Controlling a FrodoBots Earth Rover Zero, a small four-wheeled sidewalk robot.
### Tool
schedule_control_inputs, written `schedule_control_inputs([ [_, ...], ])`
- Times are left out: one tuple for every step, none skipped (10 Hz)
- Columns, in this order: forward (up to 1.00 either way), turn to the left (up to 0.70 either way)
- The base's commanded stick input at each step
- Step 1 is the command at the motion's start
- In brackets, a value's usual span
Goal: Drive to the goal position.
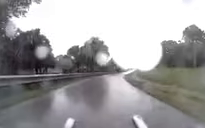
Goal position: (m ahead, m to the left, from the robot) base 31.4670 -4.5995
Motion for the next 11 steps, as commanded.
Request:
schedule_control_inputs([
  [1.00, 0.00],
  [1.00, 0.00],
  [1.00, 0.00],
  [1.00, 0.00],
  [1.00, 0.00],
  [1.00, 0.00],
  [1.00, 0.00],
  [1.00, 0.00],
  [1.00, 0.00],
  [1.00, 0.00],
  [1.00, 0.00],
])
